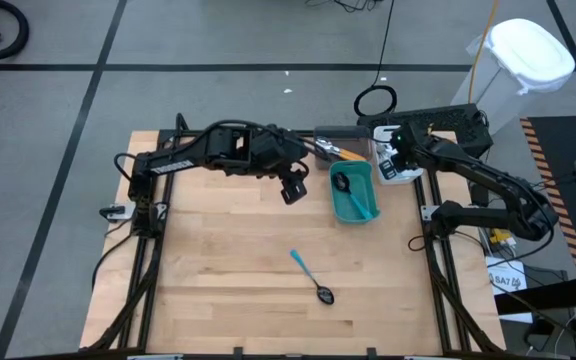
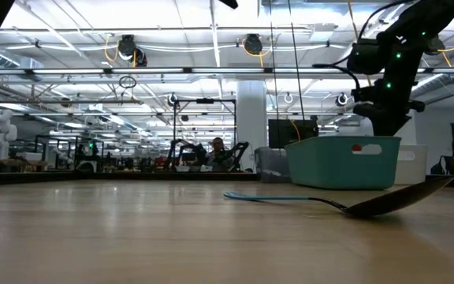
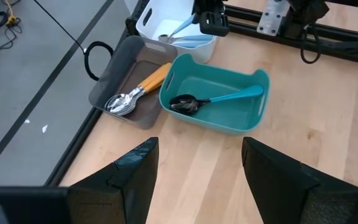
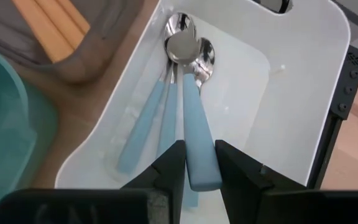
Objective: Sort silverware by color (type)
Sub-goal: Put the light blue spoon into the white bin
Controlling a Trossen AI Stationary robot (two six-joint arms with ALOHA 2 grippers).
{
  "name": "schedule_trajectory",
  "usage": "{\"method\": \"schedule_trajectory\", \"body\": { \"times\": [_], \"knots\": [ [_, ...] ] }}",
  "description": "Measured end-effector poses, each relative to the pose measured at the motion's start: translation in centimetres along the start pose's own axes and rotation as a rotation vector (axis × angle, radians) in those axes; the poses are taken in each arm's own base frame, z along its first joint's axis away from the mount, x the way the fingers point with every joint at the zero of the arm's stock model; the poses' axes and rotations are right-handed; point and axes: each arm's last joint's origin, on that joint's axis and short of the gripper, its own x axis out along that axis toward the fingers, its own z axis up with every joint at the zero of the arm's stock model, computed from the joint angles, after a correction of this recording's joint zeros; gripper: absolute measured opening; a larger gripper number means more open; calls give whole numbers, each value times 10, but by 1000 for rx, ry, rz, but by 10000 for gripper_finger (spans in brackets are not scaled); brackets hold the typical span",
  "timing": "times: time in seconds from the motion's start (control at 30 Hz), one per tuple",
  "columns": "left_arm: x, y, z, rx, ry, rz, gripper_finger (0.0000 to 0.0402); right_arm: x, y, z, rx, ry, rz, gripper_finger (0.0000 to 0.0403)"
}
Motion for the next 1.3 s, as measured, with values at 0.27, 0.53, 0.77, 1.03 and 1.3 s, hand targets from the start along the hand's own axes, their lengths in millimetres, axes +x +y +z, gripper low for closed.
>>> {"method": "schedule_trajectory", "body": {
  "times": [0.27,0.53,0.77,1.03,1.3],
  "knots": [
    [-2,-5,-1,3,-1,-10,230,3,1,-3,-48,49,-5,83],
    [-2,-7,-1,3,-1,-16,230,4,1,-2,-46,50,-6,84],
    [-2,-7,-1,1,-1,-16,230,8,2,-2,-53,74,-18,84],
    [-2,-7,-1,-11,-1,-17,230,14,4,-2,-66,100,-35,85],
    [-2,-7,-1,-11,0,-18,230,20,5,-1,-50,122,-39,85]
  ]
}}
